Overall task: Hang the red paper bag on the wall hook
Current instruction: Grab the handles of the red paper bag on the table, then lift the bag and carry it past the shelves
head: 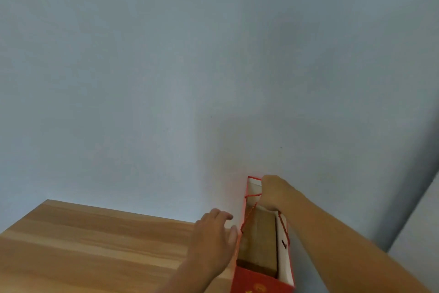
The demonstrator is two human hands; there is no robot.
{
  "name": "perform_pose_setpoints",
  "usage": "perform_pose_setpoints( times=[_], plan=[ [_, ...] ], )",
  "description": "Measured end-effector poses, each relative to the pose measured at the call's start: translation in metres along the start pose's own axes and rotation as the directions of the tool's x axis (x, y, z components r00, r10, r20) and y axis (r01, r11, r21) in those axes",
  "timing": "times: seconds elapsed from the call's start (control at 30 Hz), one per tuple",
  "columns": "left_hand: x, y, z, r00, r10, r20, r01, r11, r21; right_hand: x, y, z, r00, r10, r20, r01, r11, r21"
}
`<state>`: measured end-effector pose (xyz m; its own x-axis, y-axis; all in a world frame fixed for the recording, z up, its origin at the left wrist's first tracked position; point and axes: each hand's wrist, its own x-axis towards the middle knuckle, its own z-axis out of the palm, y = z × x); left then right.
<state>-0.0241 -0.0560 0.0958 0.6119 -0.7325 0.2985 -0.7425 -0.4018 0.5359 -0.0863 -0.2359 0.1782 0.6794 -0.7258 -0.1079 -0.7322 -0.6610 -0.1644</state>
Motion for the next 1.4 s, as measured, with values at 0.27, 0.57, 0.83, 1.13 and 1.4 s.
perform_pose_setpoints(
  times=[0.27,0.57,0.83,1.13,1.4],
  plan=[
    [0.024,0.069,-0.002,0.998,-0.041,0.052,0.037,0.997,0.071,-0.026,-0.025,-0.041,0.984,0.011,-0.175,0.021,0.984,0.178],
    [0.004,0.067,-0.047,0.987,-0.045,-0.152,0.045,0.999,0.000,-0.078,-0.043,-0.064,0.996,-0.083,0.035,0.071,0.962,0.265],
    [-0.029,0.043,-0.123,0.962,0.058,-0.266,-0.026,0.992,0.121,-0.119,-0.062,-0.037,0.949,-0.314,0.011,0.313,0.948,0.061],
    [-0.119,-0.042,-0.188,0.960,-0.015,-0.280,0.106,0.943,0.315,-0.164,-0.164,-0.003,0.784,-0.617,-0.064,0.617,0.787,-0.017],
    [-0.196,-0.117,-0.258,0.884,-0.209,-0.419,0.318,0.924,0.210,-0.214,-0.294,0.038,0.668,-0.737,-0.106,0.743,0.668,0.035]
  ],
)
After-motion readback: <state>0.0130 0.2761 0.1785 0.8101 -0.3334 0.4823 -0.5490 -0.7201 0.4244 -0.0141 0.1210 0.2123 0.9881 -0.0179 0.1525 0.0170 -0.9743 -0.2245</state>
